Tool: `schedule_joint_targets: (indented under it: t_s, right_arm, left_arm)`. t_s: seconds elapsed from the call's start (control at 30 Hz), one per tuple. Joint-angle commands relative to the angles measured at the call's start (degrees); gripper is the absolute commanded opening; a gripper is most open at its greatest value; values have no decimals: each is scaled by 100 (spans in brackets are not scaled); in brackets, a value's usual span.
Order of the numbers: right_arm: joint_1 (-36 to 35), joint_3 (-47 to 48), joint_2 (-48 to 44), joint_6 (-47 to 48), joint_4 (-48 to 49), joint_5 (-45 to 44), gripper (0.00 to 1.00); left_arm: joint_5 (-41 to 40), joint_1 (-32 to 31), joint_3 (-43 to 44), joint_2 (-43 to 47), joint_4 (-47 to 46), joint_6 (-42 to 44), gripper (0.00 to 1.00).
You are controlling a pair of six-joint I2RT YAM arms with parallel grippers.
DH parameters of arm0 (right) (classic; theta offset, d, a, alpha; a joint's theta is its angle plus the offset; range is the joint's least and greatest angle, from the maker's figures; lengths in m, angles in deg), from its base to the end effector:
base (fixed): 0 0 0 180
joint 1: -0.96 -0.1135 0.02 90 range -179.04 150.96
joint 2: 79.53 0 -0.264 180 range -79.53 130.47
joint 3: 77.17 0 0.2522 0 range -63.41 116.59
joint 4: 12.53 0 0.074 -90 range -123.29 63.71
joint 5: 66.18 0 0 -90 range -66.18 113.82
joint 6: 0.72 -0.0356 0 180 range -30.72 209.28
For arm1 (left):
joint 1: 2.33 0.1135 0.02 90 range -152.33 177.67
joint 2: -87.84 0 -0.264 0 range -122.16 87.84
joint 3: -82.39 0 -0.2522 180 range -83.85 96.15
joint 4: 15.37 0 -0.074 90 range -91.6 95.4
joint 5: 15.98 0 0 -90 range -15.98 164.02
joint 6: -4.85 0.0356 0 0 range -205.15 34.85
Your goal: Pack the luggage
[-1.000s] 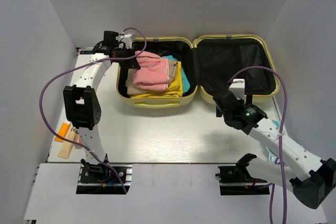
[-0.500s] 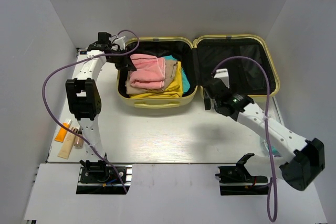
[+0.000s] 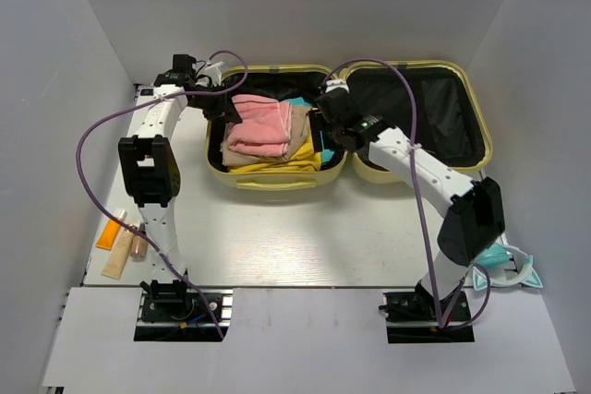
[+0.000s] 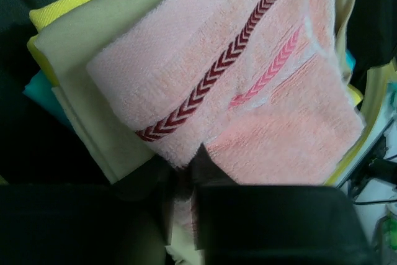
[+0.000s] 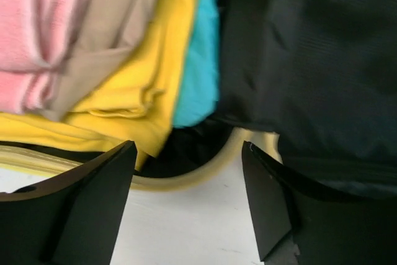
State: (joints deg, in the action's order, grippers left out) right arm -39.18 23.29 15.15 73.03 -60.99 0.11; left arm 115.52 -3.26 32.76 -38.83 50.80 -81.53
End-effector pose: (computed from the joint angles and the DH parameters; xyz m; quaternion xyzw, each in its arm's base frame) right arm 0.2927 0.2281 0.3298 -0.1049 0.8941 0.0197 0.4351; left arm 0.4754 -0.0313 0.2523 0.1203 0.9042 -0.3388 0.2305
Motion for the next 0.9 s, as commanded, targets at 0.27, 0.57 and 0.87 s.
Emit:
schedule_joint_targets:
  t_s: [0.27, 0.57, 0.87]
  right_arm:
    - [-11, 953, 1053, -299, 455, 1008, 61]
    - [-11, 1199, 1527, -352, 930, 1219, 56]
    - [15, 1297, 2011, -757, 1018, 1482, 58]
  left_arm:
    - [-264, 49, -43, 678, -98, -282, 100]
    - [-1240, 40, -771, 1925, 68, -871, 100]
    - [-1345, -205, -1624, 2094, 25, -889, 100]
